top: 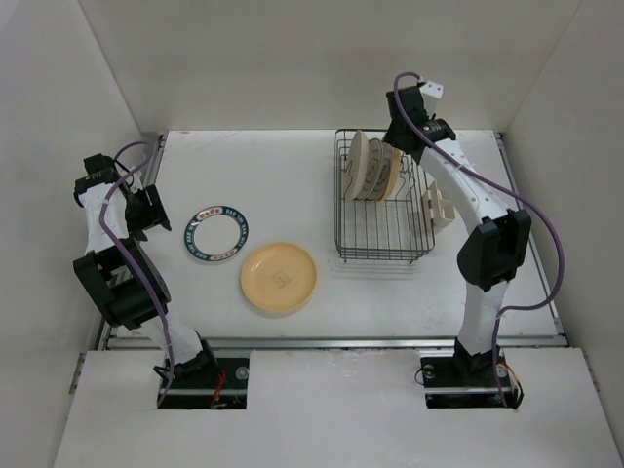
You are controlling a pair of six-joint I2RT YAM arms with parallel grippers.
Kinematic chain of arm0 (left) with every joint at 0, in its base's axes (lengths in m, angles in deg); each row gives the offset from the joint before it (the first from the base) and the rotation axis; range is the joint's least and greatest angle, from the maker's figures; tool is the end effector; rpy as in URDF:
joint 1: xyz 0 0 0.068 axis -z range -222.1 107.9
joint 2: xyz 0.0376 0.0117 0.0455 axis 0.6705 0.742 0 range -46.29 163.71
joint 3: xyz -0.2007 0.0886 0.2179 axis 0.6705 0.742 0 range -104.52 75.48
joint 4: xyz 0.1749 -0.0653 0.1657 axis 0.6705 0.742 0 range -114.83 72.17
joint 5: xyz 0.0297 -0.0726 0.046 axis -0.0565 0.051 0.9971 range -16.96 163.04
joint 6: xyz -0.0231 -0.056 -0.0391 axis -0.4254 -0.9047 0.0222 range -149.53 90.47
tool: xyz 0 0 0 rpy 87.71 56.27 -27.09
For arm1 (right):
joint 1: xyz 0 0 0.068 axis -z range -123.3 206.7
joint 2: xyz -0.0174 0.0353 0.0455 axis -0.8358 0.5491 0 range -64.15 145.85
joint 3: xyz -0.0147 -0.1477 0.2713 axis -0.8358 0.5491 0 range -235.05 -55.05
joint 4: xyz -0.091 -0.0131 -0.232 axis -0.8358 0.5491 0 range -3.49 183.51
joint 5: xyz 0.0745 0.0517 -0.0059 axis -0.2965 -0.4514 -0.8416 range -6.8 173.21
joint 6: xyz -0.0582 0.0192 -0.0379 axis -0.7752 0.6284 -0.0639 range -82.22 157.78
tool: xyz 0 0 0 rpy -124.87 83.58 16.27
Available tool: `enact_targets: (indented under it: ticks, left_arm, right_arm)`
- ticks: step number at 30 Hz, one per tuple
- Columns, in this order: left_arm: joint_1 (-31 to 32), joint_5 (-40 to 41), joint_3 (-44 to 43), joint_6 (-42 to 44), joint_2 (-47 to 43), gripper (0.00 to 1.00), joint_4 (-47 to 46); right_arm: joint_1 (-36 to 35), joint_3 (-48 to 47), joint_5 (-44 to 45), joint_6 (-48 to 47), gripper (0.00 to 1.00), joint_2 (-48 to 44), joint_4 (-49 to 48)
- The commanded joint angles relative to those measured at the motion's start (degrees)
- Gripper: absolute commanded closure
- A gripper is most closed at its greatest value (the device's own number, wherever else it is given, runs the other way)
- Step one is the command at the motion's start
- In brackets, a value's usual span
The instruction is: Unload the plates from the dish rack
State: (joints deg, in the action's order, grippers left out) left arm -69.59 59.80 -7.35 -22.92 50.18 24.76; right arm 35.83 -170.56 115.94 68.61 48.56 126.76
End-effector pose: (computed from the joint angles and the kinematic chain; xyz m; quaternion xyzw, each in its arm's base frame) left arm 0.3198 0.1509 0.2987 -0.1488 0.9552 -0.0398 0.2528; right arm 0.4449 0.1352 0.3874 0.1990 0.8463 -0.0422 0.4924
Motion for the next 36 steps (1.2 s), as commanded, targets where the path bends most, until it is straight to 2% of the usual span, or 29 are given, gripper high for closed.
enact_targets:
  ticks: [1,8,12,17,19,23,28,32,35,36]
  left_arm:
    - [-0.38,0.14,1.35,0.77,-2.86,0.40,1.22]
    - [-0.38,0.14,1.88,0.77,-2.86,0.40,1.22]
    - [-0.38,0.14,1.88,0.77,-2.86,0.40,1.22]
    - [-0.38,0.14,1.88,0.77,-2.86,0.40,1.22]
    - [-0.38,0.14,1.88,0.77,-2.86,0.40,1.22]
    - [-0.38,0.14,1.88,0.77,-2.86,0.40,1.22]
    - [-0.38,0.14,2.41,0.77,-2.33,0.40,1.22]
    - [-0.38,0.14,2.41,0.77,-2.33,0.40,1.22]
    - [-0.38,0.14,2.41,0.16,-1.81,0.40,1.22]
    - [-0.38,0.14,2.41,0.16,-1.81,0.40,1.22]
  right_arm:
    - [0.38,-1.13,3.12,-0.86,0.53,2.69,1.59]
    - [0.38,0.18,3.04,-0.86,0.55,2.78,1.33]
    - [0.38,0.19,6.98,-1.39,0.55,0.68,1.32]
    - [0.38,1.41,5.07,-3.92,0.55,-3.62,-1.13]
    - [-0.31,3.17,2.36,-6.74,0.49,-5.03,-3.85]
    - [-1.37,5.20,0.67,-7.27,0.42,-5.57,-3.25]
    - [-1.37,6.87,-0.12,-7.88,0.42,-4.25,-2.63]
    - [-1.37,6.87,-1.79,-8.42,0.45,-1.97,-2.63]
    - [-1.37,5.47,0.31,-8.42,0.51,-0.38,-1.41]
    - [-1.37,5.46,0.32,-8.42,0.56,-0.38,-1.40]
